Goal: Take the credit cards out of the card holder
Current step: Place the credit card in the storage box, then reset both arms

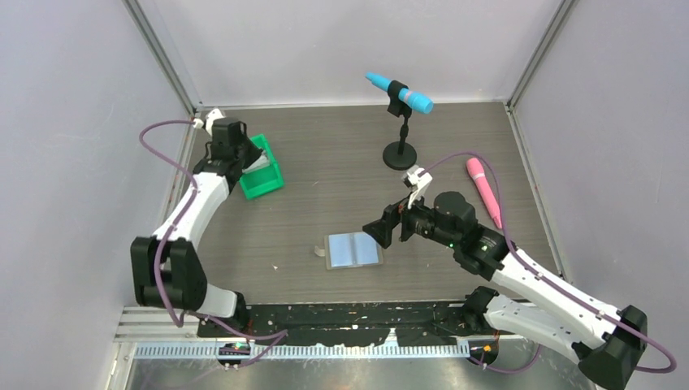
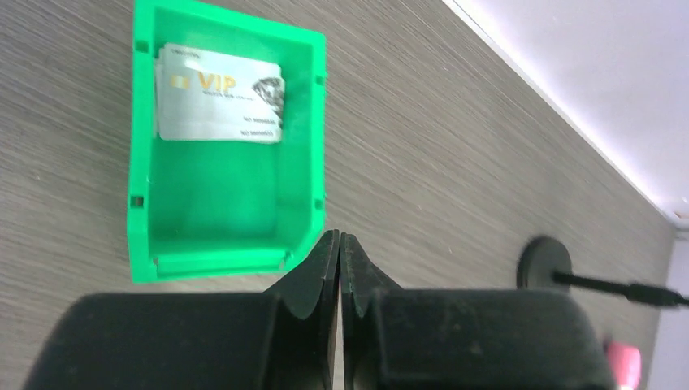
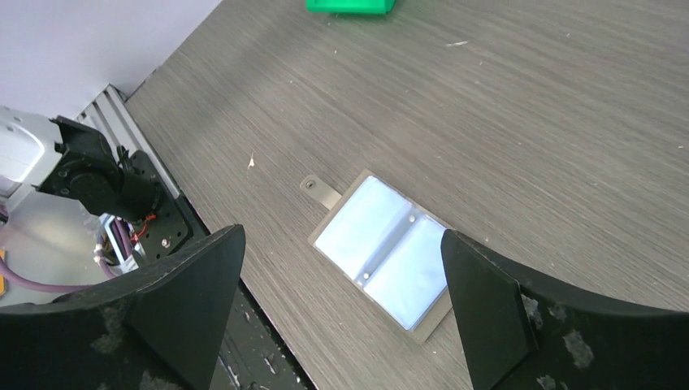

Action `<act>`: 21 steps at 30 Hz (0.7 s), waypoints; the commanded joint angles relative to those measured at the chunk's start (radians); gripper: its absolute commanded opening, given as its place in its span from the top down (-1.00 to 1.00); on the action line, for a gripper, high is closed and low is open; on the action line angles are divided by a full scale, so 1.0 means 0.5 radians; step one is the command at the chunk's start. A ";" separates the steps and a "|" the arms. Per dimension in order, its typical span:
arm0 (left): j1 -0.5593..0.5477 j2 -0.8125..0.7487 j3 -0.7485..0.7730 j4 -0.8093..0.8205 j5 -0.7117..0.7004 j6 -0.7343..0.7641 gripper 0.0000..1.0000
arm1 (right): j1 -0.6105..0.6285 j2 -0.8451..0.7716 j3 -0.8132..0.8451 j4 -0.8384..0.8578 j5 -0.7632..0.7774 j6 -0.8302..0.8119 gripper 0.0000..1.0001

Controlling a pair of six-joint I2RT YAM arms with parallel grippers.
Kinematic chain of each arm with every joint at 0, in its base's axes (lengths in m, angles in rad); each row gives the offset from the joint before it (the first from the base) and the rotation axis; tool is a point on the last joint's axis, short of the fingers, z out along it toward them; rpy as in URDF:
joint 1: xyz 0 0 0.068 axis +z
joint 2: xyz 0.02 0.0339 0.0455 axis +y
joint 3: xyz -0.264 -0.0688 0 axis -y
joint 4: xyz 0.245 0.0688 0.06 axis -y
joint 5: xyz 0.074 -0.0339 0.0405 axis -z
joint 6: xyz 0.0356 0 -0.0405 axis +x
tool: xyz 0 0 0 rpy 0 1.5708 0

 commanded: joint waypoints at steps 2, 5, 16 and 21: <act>-0.060 -0.341 -0.160 -0.116 0.403 0.275 0.82 | -0.006 -0.248 0.056 -0.092 0.224 0.043 -0.99; -0.157 -0.559 -0.238 -0.168 0.534 0.372 0.72 | -0.005 -0.358 0.049 -0.155 0.478 0.143 -0.96; -0.518 -1.257 -0.570 -0.244 0.910 0.403 -0.52 | -0.005 -0.404 0.099 -0.480 1.101 0.275 -0.91; -0.553 -1.452 -0.662 -0.297 1.097 0.390 -0.99 | -0.006 -0.436 0.072 -0.561 1.175 0.324 -0.91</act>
